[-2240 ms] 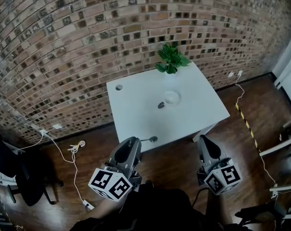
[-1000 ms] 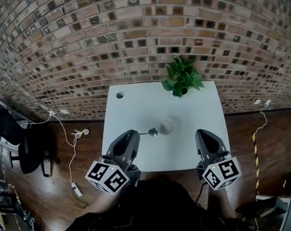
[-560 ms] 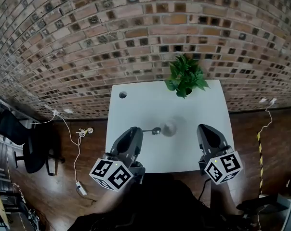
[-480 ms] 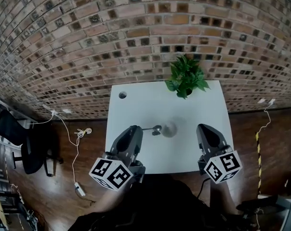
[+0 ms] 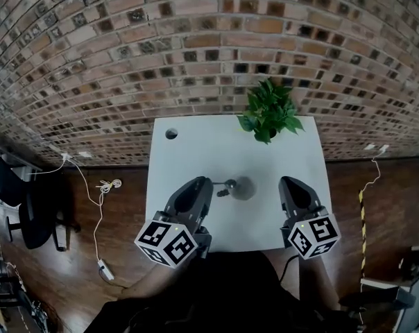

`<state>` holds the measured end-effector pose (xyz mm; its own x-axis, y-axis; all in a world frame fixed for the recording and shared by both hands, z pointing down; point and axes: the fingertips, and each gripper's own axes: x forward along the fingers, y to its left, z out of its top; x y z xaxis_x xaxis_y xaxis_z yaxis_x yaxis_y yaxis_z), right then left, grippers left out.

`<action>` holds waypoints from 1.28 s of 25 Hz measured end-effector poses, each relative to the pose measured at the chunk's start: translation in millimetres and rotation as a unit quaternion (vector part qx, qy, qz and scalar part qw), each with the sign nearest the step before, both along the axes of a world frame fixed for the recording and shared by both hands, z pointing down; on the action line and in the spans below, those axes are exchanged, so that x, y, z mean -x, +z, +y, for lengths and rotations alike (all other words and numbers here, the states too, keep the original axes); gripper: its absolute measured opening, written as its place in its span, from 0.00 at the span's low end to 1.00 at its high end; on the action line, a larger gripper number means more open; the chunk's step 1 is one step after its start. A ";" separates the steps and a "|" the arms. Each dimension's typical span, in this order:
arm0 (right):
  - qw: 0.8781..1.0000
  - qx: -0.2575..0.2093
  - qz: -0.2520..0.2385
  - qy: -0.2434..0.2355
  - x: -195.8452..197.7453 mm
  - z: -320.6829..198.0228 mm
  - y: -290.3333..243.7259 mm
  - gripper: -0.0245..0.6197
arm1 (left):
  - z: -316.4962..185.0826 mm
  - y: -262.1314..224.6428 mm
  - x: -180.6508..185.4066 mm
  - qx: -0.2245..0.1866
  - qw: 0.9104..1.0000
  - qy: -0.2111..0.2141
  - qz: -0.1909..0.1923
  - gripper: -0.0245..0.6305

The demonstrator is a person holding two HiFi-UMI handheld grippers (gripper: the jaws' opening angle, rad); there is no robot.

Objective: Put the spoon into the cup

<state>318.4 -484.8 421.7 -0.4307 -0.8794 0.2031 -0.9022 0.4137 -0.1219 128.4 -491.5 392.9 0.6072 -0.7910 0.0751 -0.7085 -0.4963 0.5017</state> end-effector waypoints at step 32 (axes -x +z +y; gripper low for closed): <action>0.990 0.129 0.025 -0.053 -0.6 -39.6 149.0 0.05 | -37.4 184.6 -49.0 0.132 0.988 -0.052 -0.055 0.10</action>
<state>318.9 -524.4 570.7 -0.5018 -0.7459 0.4381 -0.8628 0.4674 -0.1925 177.5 -528.9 577.5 0.4996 -0.7932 0.3481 -0.8068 -0.2797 0.5204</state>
